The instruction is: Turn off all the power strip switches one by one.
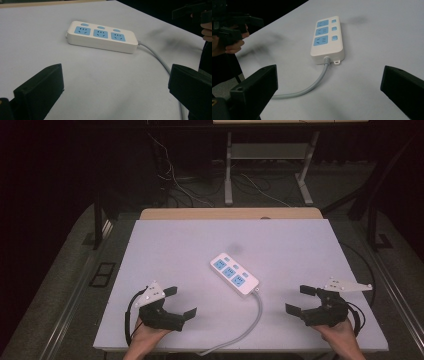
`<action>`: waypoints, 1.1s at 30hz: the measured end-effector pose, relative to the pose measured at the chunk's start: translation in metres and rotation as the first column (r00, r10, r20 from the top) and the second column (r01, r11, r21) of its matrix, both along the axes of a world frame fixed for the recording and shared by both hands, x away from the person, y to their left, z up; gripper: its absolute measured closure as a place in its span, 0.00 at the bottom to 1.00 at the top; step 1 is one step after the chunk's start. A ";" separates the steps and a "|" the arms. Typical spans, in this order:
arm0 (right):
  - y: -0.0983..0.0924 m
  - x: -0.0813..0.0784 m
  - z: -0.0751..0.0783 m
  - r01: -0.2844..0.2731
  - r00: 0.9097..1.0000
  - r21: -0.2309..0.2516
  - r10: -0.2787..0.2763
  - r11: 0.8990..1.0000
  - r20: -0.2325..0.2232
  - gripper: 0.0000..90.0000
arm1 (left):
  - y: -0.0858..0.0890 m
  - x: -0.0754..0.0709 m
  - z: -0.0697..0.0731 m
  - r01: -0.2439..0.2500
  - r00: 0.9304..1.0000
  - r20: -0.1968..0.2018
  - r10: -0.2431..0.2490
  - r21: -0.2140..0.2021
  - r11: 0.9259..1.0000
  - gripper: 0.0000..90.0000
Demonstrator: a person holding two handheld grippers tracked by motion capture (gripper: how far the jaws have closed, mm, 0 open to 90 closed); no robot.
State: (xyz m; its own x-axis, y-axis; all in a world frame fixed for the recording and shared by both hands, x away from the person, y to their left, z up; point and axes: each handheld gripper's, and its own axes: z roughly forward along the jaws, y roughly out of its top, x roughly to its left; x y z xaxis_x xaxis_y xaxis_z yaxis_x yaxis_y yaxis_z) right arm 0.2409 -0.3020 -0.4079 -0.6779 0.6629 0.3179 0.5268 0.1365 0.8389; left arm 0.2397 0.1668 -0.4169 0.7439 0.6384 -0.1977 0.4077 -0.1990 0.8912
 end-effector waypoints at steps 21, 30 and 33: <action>0.000 0.000 -0.001 -0.011 1.000 -0.006 0.011 1.000 -0.010 0.01 | 0.002 -0.001 0.002 0.000 1.000 -0.013 0.000 -0.002 1.000 0.00; -0.002 0.000 -0.001 -0.010 1.000 -0.004 0.010 1.000 -0.013 0.01 | 0.003 0.001 0.007 0.015 1.000 -0.026 -0.015 0.008 1.000 0.00; -0.002 0.000 -0.001 -0.008 1.000 -0.003 0.008 1.000 -0.013 0.01 | 0.003 0.004 0.010 0.019 0.999 -0.031 -0.019 0.018 1.000 0.00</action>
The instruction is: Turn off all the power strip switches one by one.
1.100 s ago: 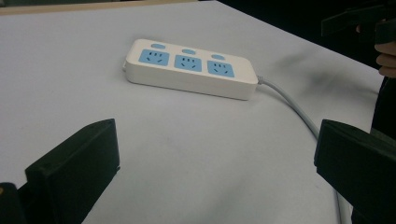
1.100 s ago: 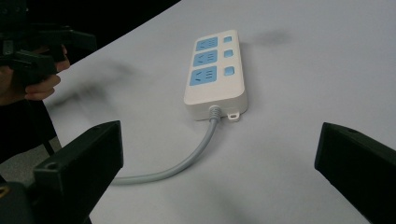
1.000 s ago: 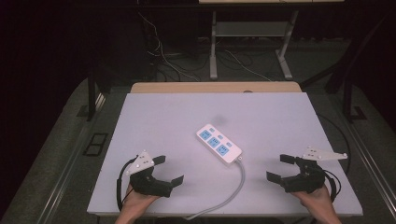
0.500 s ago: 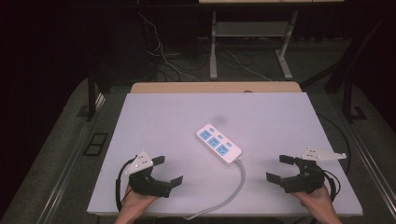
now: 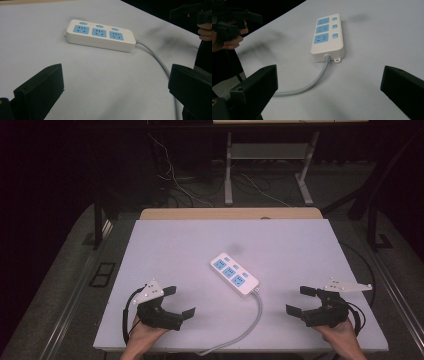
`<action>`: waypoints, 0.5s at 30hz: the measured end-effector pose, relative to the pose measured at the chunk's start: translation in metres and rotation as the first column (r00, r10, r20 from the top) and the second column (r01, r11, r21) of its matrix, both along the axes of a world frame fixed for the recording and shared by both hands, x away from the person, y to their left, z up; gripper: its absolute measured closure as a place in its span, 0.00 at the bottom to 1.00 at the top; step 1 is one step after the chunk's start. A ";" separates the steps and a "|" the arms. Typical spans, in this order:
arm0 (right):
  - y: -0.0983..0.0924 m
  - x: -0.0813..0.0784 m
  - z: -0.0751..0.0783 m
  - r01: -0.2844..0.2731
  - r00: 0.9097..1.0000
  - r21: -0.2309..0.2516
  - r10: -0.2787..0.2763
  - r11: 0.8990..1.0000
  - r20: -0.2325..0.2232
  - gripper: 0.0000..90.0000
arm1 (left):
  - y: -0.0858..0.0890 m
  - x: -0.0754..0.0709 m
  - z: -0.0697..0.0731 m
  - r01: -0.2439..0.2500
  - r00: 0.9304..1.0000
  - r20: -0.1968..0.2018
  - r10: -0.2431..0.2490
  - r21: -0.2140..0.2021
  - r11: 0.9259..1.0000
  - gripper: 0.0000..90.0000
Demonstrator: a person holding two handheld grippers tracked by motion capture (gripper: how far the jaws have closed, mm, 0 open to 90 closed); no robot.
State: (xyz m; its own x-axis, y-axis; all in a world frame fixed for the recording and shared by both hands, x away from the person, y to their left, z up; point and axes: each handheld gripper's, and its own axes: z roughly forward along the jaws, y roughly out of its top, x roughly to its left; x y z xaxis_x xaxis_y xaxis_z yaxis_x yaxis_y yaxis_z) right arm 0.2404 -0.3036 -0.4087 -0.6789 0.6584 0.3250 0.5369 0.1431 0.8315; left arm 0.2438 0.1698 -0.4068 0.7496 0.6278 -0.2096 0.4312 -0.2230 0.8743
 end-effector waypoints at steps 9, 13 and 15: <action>0.000 0.000 0.000 0.004 1.000 -0.002 -0.004 1.000 0.002 0.01 | 0.000 0.014 0.013 0.025 0.999 -0.025 -0.025 -0.009 1.000 0.00; 0.000 0.000 0.000 0.005 1.000 -0.003 -0.005 1.000 0.002 0.01 | -0.001 0.020 0.019 0.035 0.999 -0.032 -0.035 0.005 0.999 0.00; 0.000 0.000 0.000 0.005 1.000 -0.003 -0.005 1.000 0.002 0.01 | -0.002 0.023 0.021 0.039 0.999 -0.037 -0.039 0.011 0.999 0.00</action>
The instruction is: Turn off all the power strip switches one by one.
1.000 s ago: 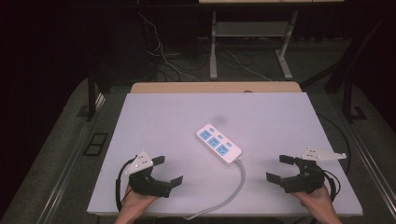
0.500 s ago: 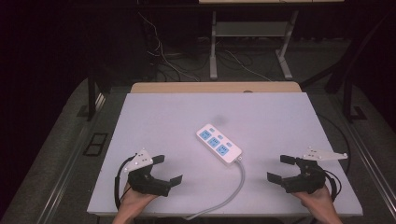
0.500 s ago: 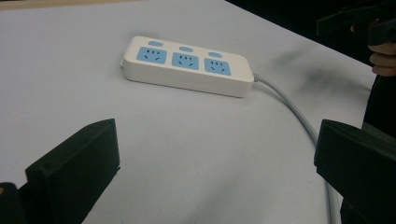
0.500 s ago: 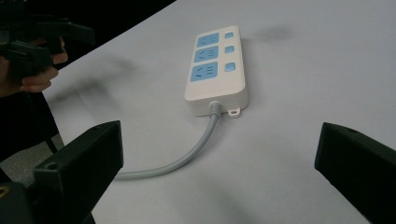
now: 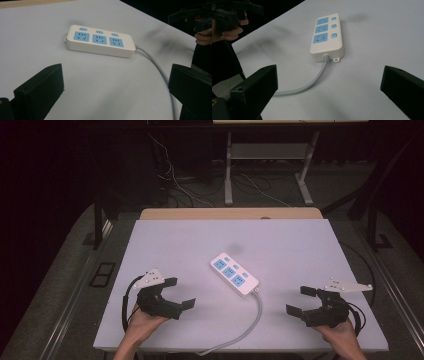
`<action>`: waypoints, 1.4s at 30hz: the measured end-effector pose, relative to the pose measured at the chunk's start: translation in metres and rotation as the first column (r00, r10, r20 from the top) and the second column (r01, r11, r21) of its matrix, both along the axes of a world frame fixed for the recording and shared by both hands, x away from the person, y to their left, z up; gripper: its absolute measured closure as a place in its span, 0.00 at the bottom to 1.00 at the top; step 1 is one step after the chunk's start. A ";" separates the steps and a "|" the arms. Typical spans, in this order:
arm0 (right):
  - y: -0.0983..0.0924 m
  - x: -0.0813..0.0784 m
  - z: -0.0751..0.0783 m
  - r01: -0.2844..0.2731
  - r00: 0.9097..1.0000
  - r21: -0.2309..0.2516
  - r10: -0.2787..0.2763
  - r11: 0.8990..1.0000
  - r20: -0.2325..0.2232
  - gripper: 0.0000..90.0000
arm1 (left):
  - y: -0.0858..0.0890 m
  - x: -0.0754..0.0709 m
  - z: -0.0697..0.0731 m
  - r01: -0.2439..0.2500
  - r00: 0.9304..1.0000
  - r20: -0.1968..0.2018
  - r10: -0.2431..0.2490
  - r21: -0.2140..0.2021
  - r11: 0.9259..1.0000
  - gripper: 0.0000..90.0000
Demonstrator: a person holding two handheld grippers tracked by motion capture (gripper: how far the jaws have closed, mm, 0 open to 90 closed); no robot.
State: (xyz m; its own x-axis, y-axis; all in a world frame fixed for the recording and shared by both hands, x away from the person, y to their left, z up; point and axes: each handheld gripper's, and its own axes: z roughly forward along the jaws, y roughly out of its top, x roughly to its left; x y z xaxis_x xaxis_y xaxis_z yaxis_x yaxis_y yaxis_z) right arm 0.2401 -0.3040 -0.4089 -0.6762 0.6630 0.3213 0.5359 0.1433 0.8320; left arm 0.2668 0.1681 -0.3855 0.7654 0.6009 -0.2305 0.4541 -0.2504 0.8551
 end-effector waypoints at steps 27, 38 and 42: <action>0.001 0.001 0.000 -0.004 1.000 -0.009 0.004 1.000 0.003 0.01 | -0.015 0.035 0.021 0.062 0.997 -0.045 -0.058 0.094 0.994 0.00; 0.001 0.001 0.000 -0.007 1.000 -0.011 0.007 1.000 0.004 0.01 | -0.022 0.047 0.030 0.081 0.996 -0.054 -0.074 0.136 0.987 0.00; 0.001 0.001 0.000 -0.006 1.000 -0.011 0.006 1.000 0.005 0.01 | -0.024 0.051 0.031 0.091 0.995 -0.062 -0.083 0.148 0.985 0.00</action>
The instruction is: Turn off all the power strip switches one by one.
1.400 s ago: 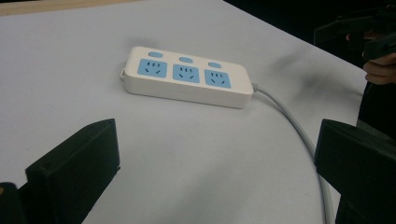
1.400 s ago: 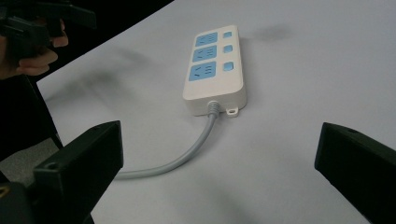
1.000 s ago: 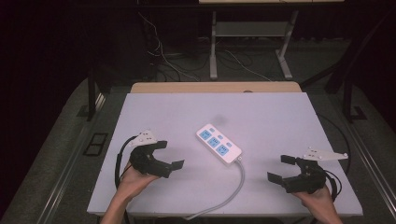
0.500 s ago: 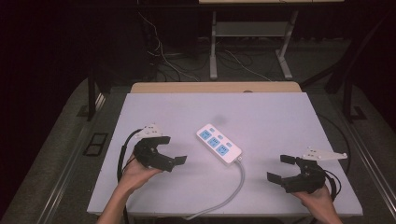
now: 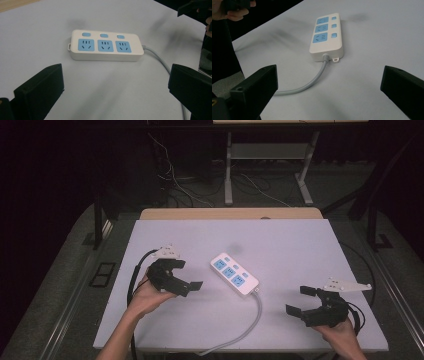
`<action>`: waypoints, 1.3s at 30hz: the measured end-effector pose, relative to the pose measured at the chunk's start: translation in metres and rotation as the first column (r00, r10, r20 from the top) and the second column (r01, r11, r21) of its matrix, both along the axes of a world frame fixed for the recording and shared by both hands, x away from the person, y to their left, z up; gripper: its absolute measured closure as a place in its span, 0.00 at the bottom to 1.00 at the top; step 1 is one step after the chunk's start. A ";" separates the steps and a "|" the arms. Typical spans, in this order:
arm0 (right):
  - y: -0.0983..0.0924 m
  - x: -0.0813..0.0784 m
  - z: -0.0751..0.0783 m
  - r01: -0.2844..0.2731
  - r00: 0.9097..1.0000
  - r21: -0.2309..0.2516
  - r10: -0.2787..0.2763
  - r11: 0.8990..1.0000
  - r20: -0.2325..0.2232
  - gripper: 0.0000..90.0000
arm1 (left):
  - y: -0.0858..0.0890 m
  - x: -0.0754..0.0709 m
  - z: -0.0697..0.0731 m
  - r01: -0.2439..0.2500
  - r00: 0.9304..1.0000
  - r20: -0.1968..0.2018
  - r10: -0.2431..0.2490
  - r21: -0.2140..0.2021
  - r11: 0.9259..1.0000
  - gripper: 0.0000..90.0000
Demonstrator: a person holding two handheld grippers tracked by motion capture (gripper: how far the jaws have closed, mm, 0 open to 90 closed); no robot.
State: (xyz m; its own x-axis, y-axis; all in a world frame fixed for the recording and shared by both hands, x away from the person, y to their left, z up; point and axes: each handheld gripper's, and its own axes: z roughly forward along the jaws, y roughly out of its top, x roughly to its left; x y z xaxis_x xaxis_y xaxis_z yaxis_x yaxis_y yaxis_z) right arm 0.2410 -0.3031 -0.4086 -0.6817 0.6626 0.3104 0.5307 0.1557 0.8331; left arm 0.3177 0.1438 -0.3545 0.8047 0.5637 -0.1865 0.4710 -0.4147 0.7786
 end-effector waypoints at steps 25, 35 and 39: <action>0.000 0.000 0.000 -0.003 1.000 -0.003 0.003 1.000 0.002 0.01 | -0.024 0.033 0.014 0.055 0.998 -0.007 -0.055 0.085 0.995 0.00; 0.000 0.000 0.000 -0.005 1.000 -0.004 0.005 1.000 0.002 0.01 | -0.037 0.051 0.017 0.073 0.997 -0.012 -0.073 0.114 0.991 0.00; 0.000 0.000 -0.001 -0.007 1.000 -0.007 0.007 1.000 0.003 0.01 | -0.042 0.057 0.017 0.081 0.997 -0.016 -0.080 0.125 0.989 0.00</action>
